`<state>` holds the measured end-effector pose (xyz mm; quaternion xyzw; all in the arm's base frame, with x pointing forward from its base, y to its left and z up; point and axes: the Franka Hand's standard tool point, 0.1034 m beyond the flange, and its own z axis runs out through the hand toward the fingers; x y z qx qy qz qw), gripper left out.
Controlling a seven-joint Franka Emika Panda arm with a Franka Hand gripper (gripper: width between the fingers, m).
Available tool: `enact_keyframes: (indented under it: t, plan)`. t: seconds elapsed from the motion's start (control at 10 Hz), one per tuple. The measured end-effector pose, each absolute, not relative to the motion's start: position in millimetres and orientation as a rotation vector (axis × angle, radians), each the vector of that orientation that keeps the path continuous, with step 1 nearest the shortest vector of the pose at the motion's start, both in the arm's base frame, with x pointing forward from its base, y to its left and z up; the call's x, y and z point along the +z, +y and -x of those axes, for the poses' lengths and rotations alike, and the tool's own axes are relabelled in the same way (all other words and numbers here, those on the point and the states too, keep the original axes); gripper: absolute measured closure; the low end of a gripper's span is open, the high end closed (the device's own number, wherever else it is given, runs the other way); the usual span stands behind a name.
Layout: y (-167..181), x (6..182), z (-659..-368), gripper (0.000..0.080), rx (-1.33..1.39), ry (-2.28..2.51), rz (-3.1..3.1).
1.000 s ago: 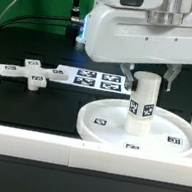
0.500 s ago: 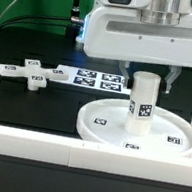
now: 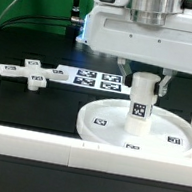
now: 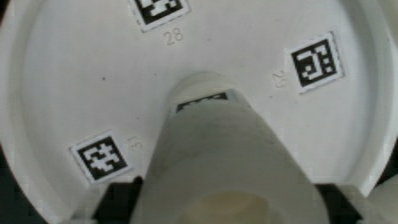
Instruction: Assemble round table
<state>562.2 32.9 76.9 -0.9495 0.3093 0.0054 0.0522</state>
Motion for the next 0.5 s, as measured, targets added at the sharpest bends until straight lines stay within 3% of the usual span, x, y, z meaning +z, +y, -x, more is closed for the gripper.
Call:
enact_keyframes:
  t: [0.5]
  plan:
    - [32.0,75.7,-561.6,0.039,0.07,1.438,2.629]
